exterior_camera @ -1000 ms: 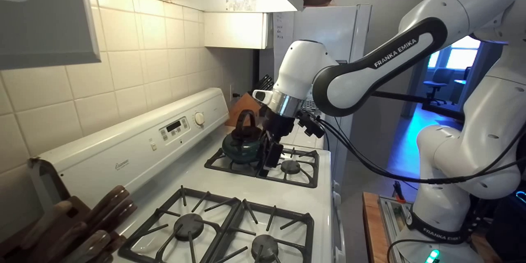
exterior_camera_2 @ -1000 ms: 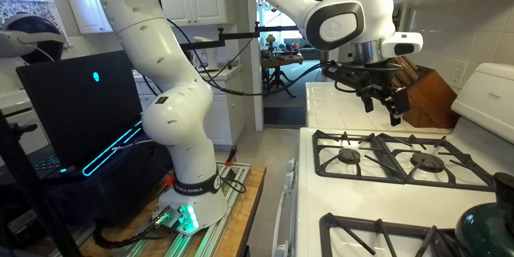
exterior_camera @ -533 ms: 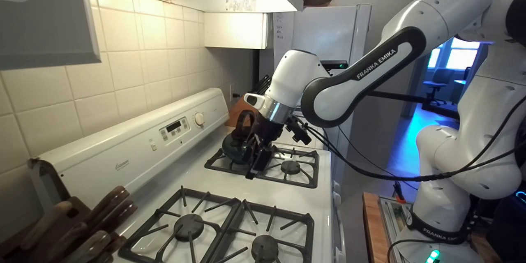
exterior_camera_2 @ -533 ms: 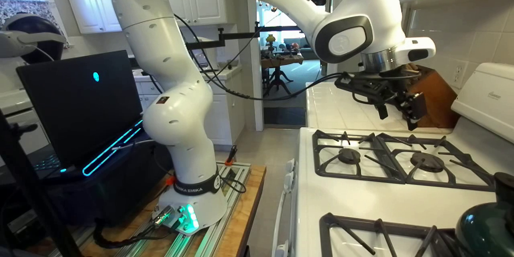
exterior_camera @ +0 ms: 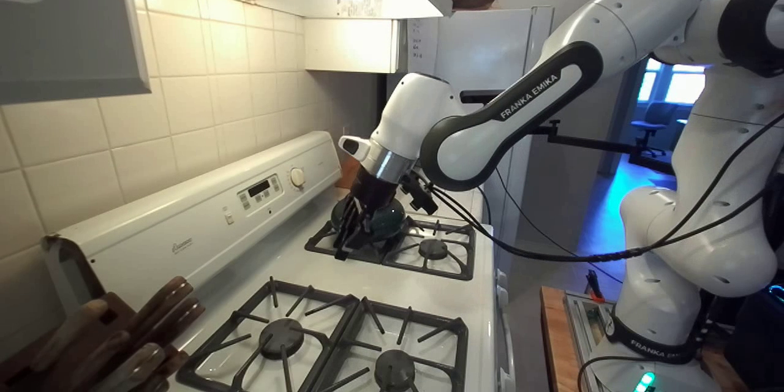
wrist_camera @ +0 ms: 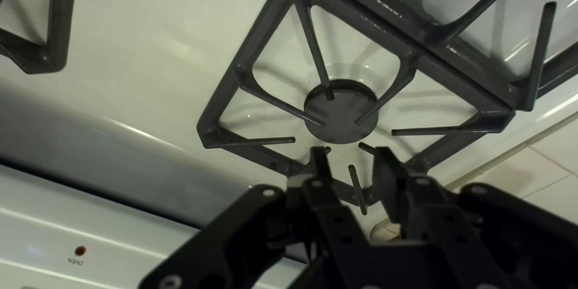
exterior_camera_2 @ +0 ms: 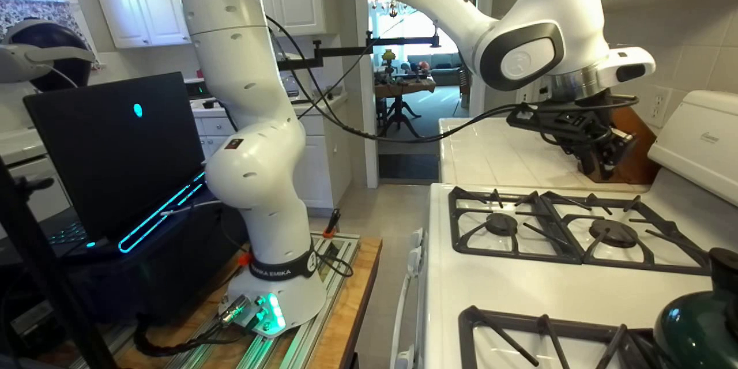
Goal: Press the switch on the stove
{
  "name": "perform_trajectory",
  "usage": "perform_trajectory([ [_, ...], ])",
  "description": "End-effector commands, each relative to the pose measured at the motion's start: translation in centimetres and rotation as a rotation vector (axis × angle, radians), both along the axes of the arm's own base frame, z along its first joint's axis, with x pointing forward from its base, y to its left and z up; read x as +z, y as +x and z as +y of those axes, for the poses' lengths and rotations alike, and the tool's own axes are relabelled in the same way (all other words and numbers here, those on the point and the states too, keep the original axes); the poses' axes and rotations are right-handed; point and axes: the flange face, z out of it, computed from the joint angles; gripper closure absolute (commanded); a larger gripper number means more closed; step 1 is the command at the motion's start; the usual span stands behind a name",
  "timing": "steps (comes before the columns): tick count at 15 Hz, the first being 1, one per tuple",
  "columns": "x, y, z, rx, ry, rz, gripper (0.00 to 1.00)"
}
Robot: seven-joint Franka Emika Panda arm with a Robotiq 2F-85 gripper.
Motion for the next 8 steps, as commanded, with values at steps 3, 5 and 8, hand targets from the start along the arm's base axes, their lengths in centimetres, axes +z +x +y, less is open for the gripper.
perform_trajectory([
  [3, -0.1, 2.7, 1.5, 0.090, -0.054, -0.115, 1.00],
  [5, 0.1, 3.1, 1.5, 0.104, -0.077, -0.176, 1.00],
  [8, 0.8, 3.6, 0.8, 0.070, -0.075, -0.247, 1.00],
])
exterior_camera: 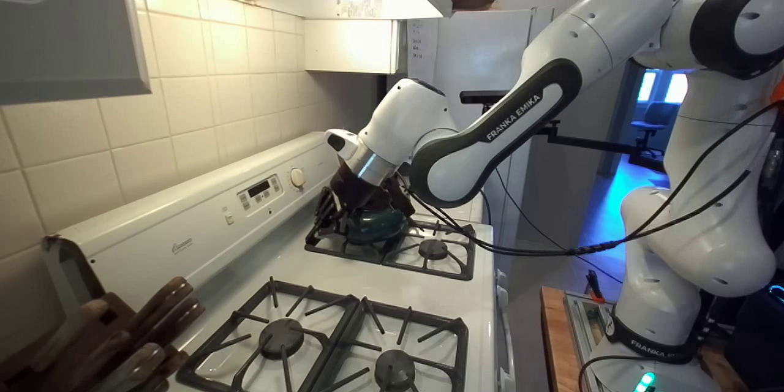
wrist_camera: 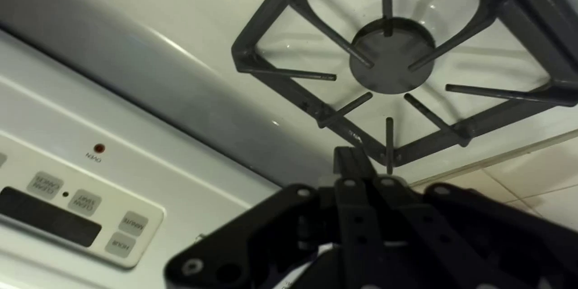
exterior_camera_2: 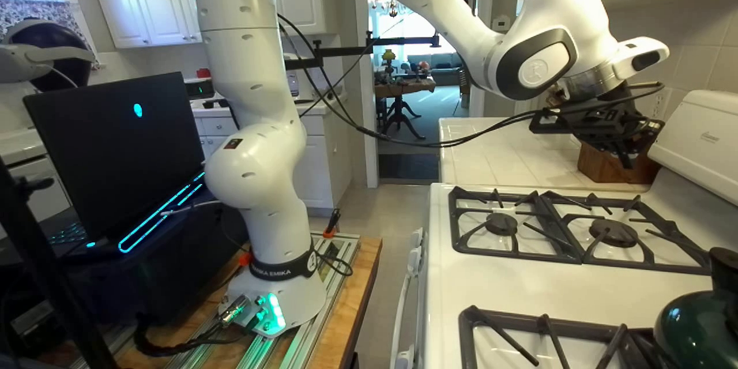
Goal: Press the switch on the stove
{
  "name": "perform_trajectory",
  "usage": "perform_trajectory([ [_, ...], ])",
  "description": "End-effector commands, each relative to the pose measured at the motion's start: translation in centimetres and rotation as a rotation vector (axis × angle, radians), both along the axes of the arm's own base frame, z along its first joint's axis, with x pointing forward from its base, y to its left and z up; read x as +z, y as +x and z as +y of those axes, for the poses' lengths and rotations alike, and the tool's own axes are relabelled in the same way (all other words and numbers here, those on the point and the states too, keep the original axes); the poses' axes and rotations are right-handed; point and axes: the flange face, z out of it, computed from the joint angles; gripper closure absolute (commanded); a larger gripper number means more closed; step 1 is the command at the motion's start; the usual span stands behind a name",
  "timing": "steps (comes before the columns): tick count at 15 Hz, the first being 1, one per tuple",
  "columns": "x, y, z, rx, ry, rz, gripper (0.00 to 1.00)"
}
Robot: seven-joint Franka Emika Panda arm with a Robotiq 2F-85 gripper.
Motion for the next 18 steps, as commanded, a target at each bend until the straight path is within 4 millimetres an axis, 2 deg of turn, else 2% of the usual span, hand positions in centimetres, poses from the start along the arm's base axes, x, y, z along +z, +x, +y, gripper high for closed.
perform_trajectory([
  [1, 0.2, 0.2, -0.2, -0.006, 0.000, -0.021, 0.99],
  [6, 0.4, 0.5, -0.9, -0.022, -0.008, -0.050, 1.00],
  [9, 0.7, 1.2, -2.1, -0.018, -0.043, -0.120, 1.00],
  [13, 1.9, 2.2, -3.9, -0.020, -0.064, -0.236, 1.00],
  [18, 3.5, 3.3, -5.5, -0.129, -0.018, -0.285, 1.00],
])
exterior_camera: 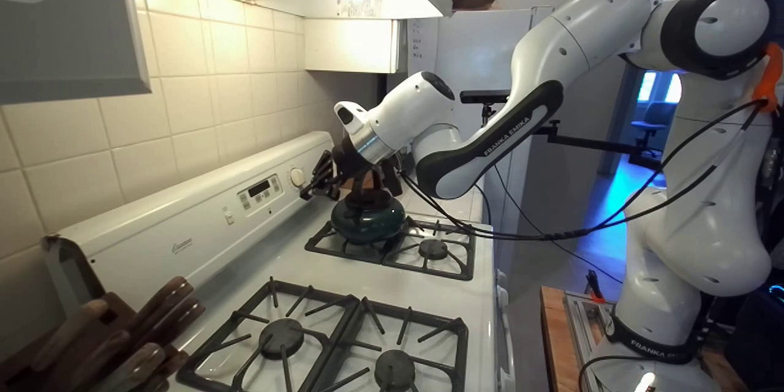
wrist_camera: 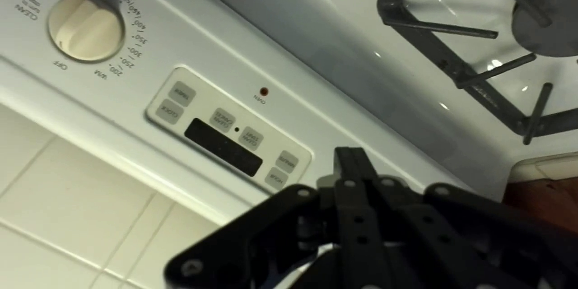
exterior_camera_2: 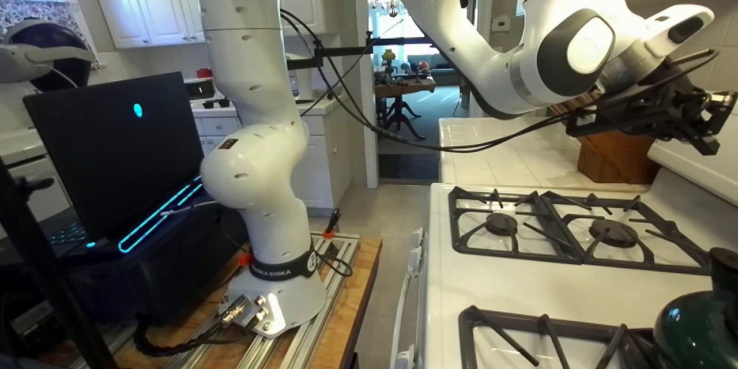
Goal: Press the switch on the stove
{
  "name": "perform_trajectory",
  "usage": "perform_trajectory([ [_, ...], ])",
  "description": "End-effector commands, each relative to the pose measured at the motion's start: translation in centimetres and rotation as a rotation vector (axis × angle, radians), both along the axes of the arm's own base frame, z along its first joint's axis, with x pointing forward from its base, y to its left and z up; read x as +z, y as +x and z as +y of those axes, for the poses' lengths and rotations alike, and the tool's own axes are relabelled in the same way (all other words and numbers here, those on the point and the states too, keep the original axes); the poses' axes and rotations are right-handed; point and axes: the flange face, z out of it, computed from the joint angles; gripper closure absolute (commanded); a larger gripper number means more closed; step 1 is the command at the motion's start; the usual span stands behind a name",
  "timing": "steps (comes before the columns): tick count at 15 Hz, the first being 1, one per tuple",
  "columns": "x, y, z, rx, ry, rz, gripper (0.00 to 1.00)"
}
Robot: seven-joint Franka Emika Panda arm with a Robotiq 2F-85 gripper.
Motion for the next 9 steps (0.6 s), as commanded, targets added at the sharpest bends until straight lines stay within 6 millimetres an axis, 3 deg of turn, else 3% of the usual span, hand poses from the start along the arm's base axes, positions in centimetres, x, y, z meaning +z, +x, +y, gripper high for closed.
perform_trajectory([
  [1, 0.88, 1.31, -0.32, -0.068, 0.061, -0.045, 1.00],
  [3, 0.56, 1.32, 0.47, -0.074, 0.063, -0.041, 1.00],
  [4, 0.96, 0.53, -0.20, -0.066, 0.051, -0.034, 0.99],
  [9, 0.50, 0.73, 0.31, -0.073, 0.062, -0.030, 0.99],
])
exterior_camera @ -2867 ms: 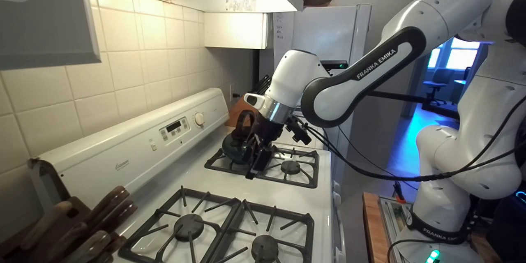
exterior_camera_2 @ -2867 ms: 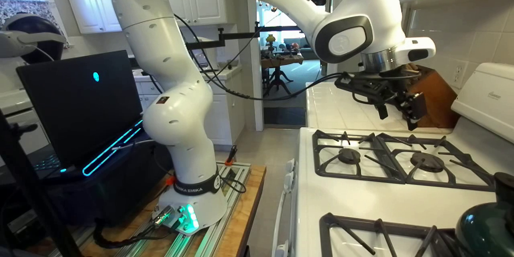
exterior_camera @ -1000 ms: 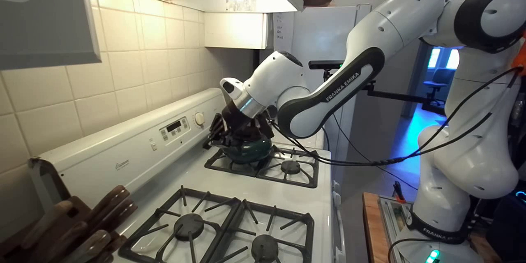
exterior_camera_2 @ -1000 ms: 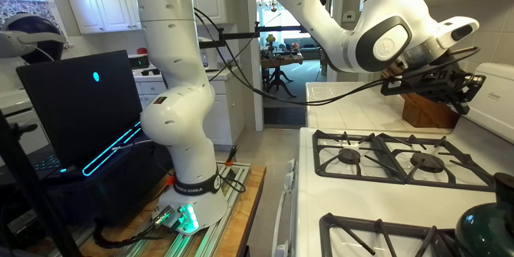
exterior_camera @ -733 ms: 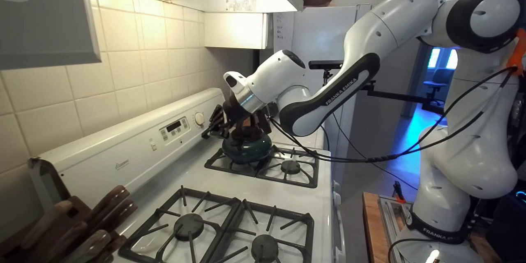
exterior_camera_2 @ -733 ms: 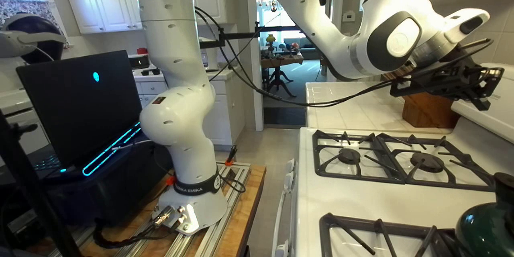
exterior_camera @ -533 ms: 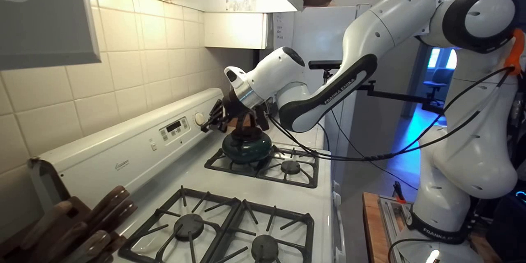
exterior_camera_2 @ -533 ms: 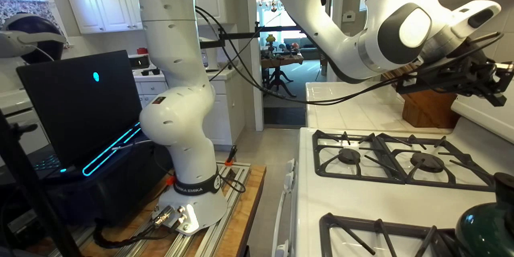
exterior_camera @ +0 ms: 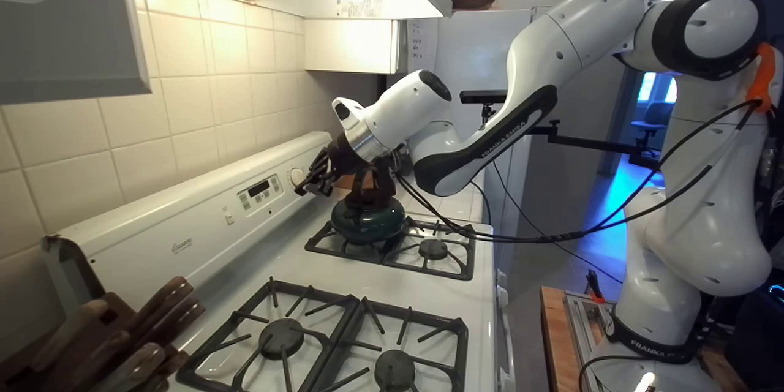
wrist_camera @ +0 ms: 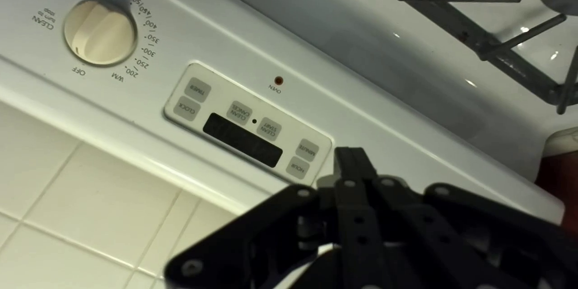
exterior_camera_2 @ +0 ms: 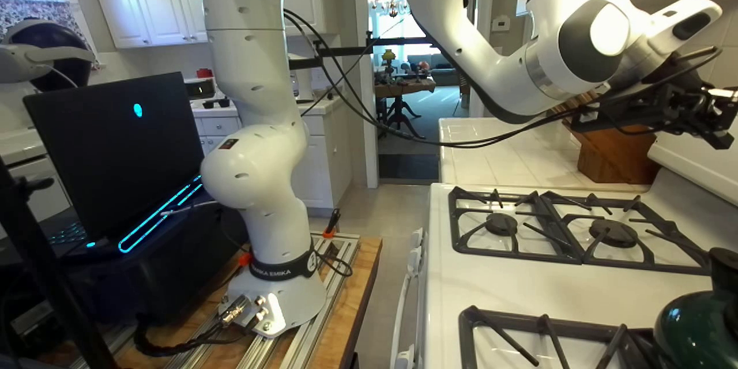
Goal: Press the switch on the stove
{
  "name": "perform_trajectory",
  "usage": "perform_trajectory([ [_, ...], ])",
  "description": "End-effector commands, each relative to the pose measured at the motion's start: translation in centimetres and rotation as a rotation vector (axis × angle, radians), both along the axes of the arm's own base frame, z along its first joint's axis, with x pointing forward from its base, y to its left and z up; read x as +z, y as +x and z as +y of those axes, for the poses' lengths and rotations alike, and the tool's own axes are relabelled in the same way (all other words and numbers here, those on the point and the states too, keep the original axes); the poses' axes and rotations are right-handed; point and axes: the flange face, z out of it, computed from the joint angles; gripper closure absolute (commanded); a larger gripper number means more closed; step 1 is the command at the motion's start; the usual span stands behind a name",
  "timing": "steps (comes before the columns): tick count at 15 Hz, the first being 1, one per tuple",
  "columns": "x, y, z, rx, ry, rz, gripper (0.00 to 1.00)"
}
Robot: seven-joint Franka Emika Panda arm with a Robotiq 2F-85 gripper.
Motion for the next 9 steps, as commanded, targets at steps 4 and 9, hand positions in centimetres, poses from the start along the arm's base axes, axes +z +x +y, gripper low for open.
perform_trajectory([
  [4, 0.12, 0.10, 0.01, 0.000, 0.000, -0.003, 0.99],
  [9, 0.15, 0.13, 0.01, 0.000, 0.000, -0.004, 0.78],
])
